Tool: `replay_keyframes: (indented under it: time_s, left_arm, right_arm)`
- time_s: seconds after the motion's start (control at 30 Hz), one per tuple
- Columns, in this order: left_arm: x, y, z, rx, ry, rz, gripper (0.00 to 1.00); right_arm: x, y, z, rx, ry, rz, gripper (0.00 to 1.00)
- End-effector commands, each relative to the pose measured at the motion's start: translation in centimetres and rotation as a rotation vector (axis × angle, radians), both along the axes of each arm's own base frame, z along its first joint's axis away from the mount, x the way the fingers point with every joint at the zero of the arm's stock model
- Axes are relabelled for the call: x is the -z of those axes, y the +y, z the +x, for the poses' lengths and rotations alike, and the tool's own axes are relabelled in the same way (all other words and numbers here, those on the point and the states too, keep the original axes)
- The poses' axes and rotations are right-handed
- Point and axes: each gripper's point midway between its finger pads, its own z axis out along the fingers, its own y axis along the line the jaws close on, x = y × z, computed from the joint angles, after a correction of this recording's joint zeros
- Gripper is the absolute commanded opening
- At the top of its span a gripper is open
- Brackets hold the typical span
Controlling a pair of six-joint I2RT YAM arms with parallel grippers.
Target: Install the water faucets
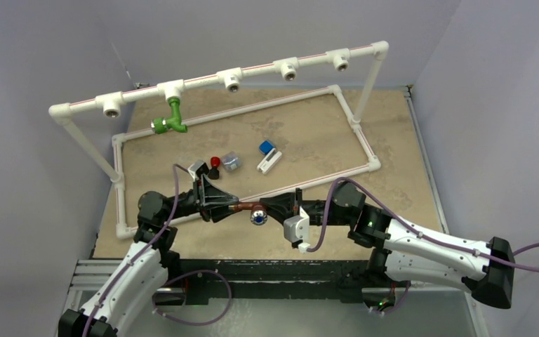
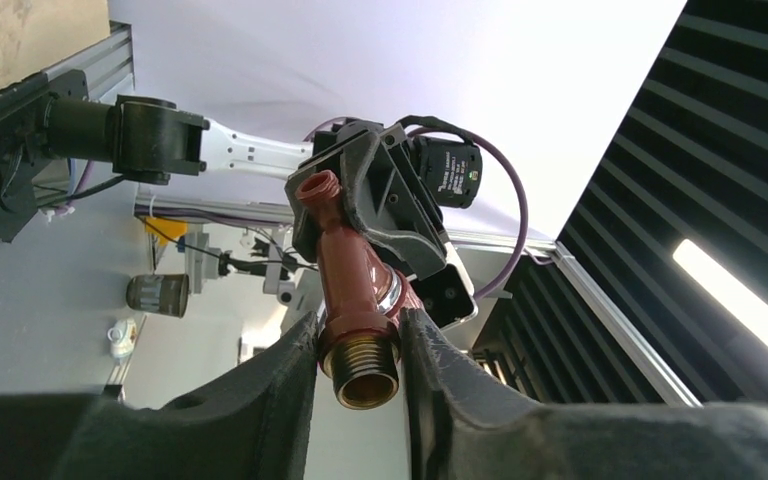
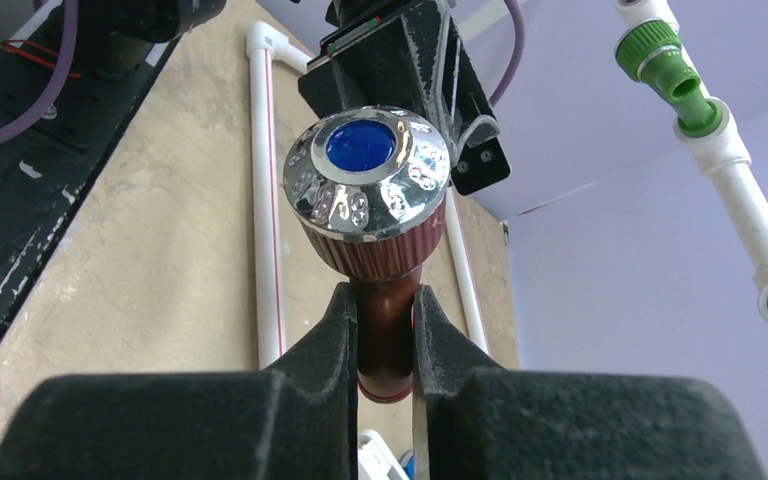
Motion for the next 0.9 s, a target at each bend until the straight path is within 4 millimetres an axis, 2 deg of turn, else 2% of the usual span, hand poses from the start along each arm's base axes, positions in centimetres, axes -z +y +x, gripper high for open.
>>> replay_keyframes:
  time_s: [0.0,0.07,0.27,0.4,0.7,0.87]
  left_arm:
    - [-2.7,0.1,-1.0,0.038,-0.054,-0.03,0.4]
    - [-2.6,0.0,-1.2,0.052,-0.079,-0.004,0.51]
    - [-3.4,-0.5,-1.2,0.065,-0.214,0.127,0.66]
    - [-4.2,-0.7,-1.2,0.102,-0.301,0.183,0.66]
    - [-3.7,-0.6,-1.0,0.111,-0.429,0.299,0.65]
    - [-3.2,-0.4,-1.0,0.118,-0.528,0.352,0.61]
  right_arm:
    - [-2.6,-0.1,0.2,0.027,-0.011,0.077,0.0]
    - [-2.8,-0.3,0.1,0.028,0.0,0.08,0.0]
    - [-2.9,-0.5,-0.5,0.023,0.103,0.065,0.0]
    - [-3.3,-0.6,-0.6,0.046,0.222,0.075,0.0]
    - [-4.2,-0.7,-2.4,0.017,0.521,0.127,0.0]
    - [-4.7,-0.3,-3.4,-0.02,0.685,0.158,0.0]
